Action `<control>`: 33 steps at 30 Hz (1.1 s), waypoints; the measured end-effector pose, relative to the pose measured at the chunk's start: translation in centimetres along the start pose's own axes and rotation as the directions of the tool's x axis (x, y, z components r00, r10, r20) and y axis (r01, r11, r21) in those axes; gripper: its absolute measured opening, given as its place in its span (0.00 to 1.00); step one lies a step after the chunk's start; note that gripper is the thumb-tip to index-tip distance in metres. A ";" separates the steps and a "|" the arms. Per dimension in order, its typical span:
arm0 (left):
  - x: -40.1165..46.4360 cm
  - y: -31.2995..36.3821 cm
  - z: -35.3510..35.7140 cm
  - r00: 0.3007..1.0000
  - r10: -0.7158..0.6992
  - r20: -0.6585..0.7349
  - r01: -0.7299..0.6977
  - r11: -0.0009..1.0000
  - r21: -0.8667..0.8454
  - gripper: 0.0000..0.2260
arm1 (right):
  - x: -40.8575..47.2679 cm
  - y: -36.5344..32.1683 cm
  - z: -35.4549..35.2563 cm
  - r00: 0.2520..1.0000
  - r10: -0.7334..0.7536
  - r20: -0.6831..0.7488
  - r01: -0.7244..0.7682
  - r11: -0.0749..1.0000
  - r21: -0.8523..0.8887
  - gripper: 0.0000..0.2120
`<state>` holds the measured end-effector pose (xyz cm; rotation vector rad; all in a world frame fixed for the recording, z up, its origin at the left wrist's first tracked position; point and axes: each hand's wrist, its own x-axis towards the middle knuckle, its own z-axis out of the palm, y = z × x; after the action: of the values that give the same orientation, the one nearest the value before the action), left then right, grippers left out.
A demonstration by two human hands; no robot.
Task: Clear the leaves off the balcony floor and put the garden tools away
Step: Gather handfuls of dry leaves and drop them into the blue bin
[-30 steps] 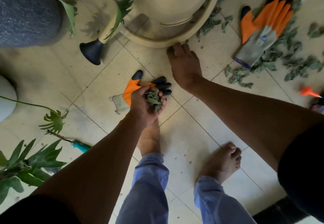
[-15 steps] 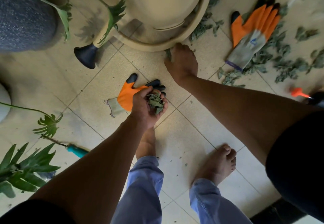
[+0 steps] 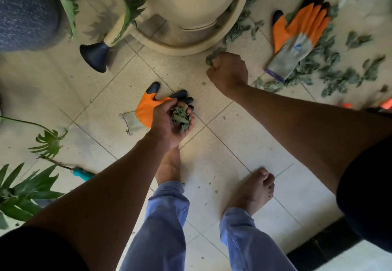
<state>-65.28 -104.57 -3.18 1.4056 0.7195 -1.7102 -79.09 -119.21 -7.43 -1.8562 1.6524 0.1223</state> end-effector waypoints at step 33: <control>3.0 0.6 7.1 0.994 -0.013 0.110 0.010 1.000 0.029 0.14 | 2.1 4.6 -3.1 0.961 -0.178 -0.211 0.122 0.960 -0.252 0.33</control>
<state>-68.74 -111.36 -4.52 1.3172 0.6466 -1.7981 -83.95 -122.57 -7.82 -2.2450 1.7022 0.0392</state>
